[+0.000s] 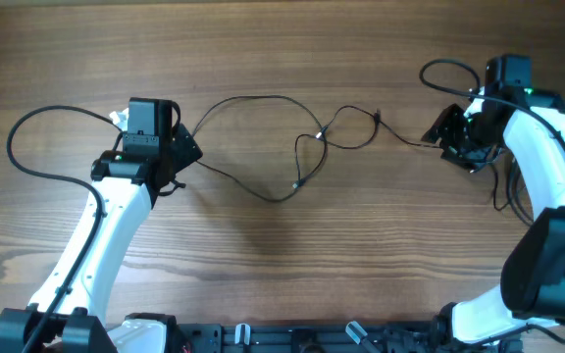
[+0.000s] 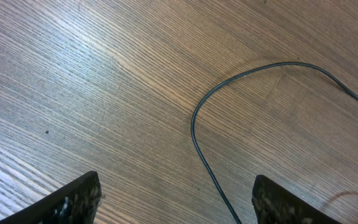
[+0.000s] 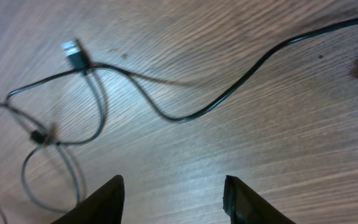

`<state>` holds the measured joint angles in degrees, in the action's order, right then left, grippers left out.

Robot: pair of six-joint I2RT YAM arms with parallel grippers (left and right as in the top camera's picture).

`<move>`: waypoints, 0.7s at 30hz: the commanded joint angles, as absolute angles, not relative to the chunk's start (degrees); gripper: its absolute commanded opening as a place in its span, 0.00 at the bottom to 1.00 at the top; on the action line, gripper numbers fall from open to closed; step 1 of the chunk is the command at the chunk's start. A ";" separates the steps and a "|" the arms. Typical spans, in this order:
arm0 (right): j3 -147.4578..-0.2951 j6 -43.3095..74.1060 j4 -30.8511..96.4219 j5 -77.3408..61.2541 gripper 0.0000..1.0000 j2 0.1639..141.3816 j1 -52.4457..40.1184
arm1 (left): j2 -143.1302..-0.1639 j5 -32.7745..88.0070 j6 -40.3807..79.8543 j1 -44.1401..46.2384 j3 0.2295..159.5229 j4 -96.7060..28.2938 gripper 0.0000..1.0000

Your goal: Untangle cables

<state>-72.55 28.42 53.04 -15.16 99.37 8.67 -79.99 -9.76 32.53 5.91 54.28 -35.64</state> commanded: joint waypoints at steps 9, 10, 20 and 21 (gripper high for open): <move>-61.67 62.37 38.15 -11.84 0.47 100.68 6.92 | -80.05 -9.63 33.50 5.63 54.24 -35.66 0.80; -61.08 63.68 36.47 -11.62 0.45 100.86 6.31 | -80.05 -9.65 33.50 5.63 54.24 -35.66 0.79; -59.99 62.83 30.20 -6.85 0.04 100.90 3.55 | -80.05 -9.45 33.50 5.63 54.24 -35.90 0.79; -60.01 60.40 29.32 -6.83 0.04 100.68 3.55 | -80.05 -9.45 33.50 5.63 54.24 -35.90 0.79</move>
